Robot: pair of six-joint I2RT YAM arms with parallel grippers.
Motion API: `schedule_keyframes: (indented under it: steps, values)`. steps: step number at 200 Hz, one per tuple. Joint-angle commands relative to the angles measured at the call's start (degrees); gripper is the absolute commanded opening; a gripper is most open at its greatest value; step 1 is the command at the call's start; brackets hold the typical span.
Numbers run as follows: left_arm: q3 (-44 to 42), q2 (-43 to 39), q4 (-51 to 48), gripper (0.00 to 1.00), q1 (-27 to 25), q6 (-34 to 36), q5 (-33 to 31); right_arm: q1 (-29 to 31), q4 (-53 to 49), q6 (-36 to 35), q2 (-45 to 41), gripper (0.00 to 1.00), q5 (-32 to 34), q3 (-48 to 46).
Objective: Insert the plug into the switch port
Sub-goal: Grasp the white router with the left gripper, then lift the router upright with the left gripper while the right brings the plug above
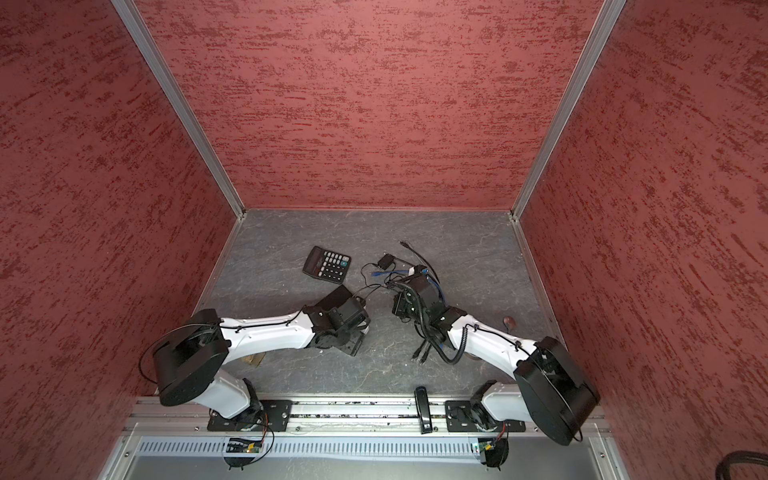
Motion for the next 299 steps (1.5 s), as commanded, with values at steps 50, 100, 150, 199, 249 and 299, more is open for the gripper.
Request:
schedule_keyframes:
  steps: [50,100,150,199,249,299]
  values:
    - [-10.5,-12.7,27.2,0.17,-1.7,6.1,-0.6,-0.4,3.9,-2.2,-4.9,0.00,-1.2,-0.5]
    - [-15.6,-14.3,41.4,0.09,-3.2,13.0,-3.1,-0.6,5.9,-6.5,-10.8,0.00,-5.2,-0.3]
    - [-22.2,-9.1,62.9,0.00,-5.7,21.8,-3.1,-0.6,10.6,-9.9,-11.7,0.00,-10.3,-3.3]
    - [-24.5,-3.2,76.4,0.00,-7.1,26.9,-3.7,-0.6,16.8,-12.1,-13.1,0.00,-11.3,-8.6]
    - [-26.3,0.2,85.3,0.00,-7.2,27.7,-3.1,-0.6,21.0,-13.0,-17.8,0.00,-11.0,-12.6]
    - [-26.2,2.5,88.2,0.00,-7.2,27.9,-3.3,-0.6,21.4,-14.2,-22.7,0.00,-9.9,-13.7]
